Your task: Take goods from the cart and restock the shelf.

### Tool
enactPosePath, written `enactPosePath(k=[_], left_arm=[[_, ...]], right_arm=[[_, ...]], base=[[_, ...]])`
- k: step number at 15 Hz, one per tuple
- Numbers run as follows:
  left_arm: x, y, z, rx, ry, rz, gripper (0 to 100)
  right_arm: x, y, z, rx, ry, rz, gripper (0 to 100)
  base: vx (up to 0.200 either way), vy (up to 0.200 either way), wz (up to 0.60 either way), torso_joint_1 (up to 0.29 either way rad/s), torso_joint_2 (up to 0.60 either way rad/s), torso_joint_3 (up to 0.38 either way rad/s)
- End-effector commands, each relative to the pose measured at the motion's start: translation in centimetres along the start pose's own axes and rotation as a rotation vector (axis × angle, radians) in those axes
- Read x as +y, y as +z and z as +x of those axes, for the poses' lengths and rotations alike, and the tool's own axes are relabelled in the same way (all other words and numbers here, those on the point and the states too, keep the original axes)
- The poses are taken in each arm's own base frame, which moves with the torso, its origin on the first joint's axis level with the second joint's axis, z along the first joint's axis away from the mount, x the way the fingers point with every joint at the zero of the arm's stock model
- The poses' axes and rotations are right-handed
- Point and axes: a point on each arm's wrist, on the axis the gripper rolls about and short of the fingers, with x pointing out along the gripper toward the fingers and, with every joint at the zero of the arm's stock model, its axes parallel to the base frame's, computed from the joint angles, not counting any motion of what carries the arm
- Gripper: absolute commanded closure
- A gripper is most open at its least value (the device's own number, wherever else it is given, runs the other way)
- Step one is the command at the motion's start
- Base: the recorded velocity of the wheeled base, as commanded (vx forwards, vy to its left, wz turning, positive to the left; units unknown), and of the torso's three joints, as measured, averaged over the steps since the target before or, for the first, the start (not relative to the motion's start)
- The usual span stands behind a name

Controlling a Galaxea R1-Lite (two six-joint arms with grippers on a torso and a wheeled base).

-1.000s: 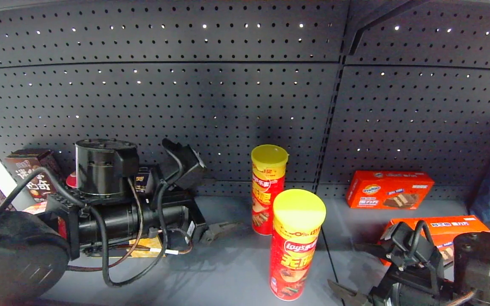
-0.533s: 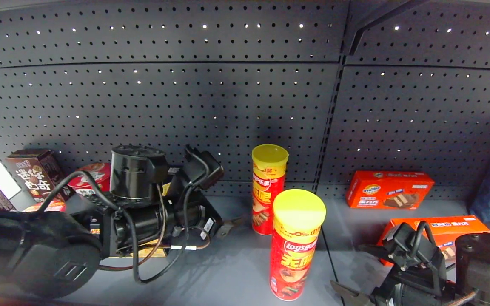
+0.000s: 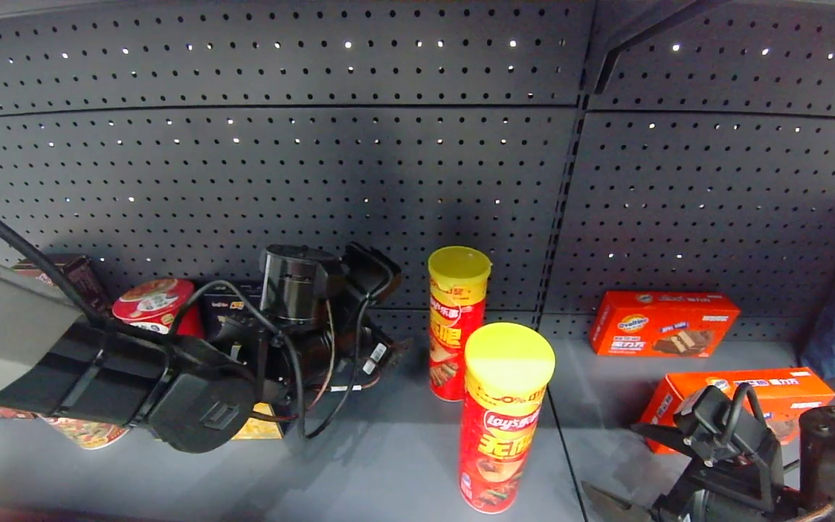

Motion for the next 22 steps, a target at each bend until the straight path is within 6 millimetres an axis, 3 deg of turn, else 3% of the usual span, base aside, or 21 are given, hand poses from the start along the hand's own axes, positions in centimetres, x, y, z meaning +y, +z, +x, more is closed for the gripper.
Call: enactPosePath(k=[1, 8, 15, 22], left_arm=[[-0.6, -0.2, 0.5, 0.017, 0.01, 0.006, 0], [-2.2, 0.5, 1.1, -0.002, -0.016, 0.023, 0], [-3.5, 0.7, 3.3, -0.01, -0.033, 0.03, 0], [-3.5, 0.8, 3.6, -0.017, -0.03, 0.028, 0]], right_arm=[[0.0, 0.0, -0.3, -0.007, -0.002, 0.0, 0], [0.0, 0.1, -0.2, -0.007, 0.001, -0.004, 0], [0.0, 0.1, -0.2, -0.01, -0.001, -0.004, 0], [-0.1, 0.5, 0.3, -0.021, -0.003, -0.01, 0]], base=[[0.0, 0.0, 0.0, 0.0, 0.0, 0.0], [0.0, 0.0, 0.0, 0.0, 0.0, 0.0], [0.0, 0.0, 0.0, 0.0, 0.0, 0.0], [0.0, 0.0, 0.0, 0.0, 0.0, 0.0]])
